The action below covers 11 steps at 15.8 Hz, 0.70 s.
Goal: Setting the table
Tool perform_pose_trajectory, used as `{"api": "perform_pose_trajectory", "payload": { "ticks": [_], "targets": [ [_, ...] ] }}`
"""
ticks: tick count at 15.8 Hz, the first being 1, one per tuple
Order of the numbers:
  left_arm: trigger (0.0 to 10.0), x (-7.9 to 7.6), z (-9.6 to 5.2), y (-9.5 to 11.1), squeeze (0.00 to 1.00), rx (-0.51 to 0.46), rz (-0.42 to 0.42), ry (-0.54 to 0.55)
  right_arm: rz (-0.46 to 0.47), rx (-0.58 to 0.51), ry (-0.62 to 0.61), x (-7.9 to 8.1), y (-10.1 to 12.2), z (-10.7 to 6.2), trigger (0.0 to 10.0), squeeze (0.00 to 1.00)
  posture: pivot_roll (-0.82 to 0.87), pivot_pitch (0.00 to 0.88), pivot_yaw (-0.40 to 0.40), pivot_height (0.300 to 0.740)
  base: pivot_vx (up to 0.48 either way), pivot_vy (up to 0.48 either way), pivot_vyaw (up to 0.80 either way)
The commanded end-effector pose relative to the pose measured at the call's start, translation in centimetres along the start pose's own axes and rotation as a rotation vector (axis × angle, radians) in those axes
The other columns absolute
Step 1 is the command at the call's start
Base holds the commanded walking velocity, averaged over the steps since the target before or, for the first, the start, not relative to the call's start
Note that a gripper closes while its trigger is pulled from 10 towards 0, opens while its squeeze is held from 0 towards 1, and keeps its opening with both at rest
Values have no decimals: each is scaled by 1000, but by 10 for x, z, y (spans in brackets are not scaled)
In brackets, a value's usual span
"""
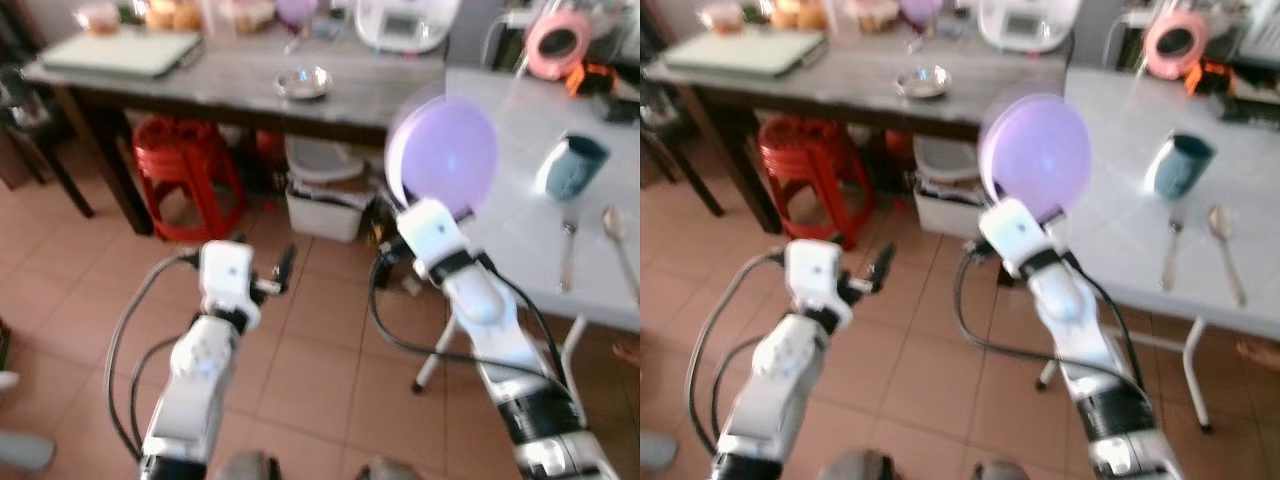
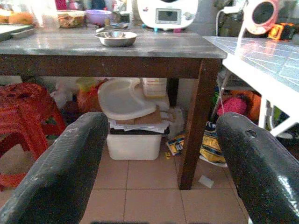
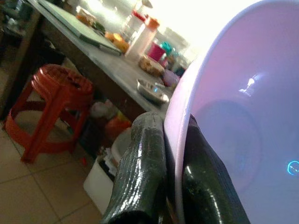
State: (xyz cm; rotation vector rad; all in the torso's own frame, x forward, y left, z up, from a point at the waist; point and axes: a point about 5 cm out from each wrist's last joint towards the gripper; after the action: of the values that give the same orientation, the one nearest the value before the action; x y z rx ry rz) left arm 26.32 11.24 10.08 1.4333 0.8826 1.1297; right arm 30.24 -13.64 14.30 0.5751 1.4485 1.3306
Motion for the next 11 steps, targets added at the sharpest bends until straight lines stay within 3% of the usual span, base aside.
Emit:
{"api": "perform_pose_trajectory", "payload": {
  "ticks": [1, 9, 11],
  "targets": [
    [10000, 6, 0, 0, 0, 0, 22, 8, 4, -43, -2, -1, 11, 5, 10000, 0, -12, 0, -12, 740, 0, 428, 0],
    [10000, 5, 0, -1, 0, 2, 15, 9, 28, -27, -10, 1, 10, 2, 10000, 0, -8, 0, -13, 740, 0, 427, 0],
    [10000, 7, -1, 0, 0, -3, 9, 24, 47, -12, -23, 1, 7, -1, 10000, 0, -8, 0, -13, 740, 0, 174, 0]
  ]
}}
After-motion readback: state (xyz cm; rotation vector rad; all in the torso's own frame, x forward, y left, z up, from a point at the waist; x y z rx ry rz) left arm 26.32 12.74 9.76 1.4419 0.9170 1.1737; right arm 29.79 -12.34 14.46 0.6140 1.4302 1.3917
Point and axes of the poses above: a point about 5 cm out from each wrist's last joint towards the gripper, its own z axis pointing out of the wrist towards the gripper, its own y axis along the axis of the wrist's last joint, x = y × z, and after that the axes turned 11 degrees about z, right-handed
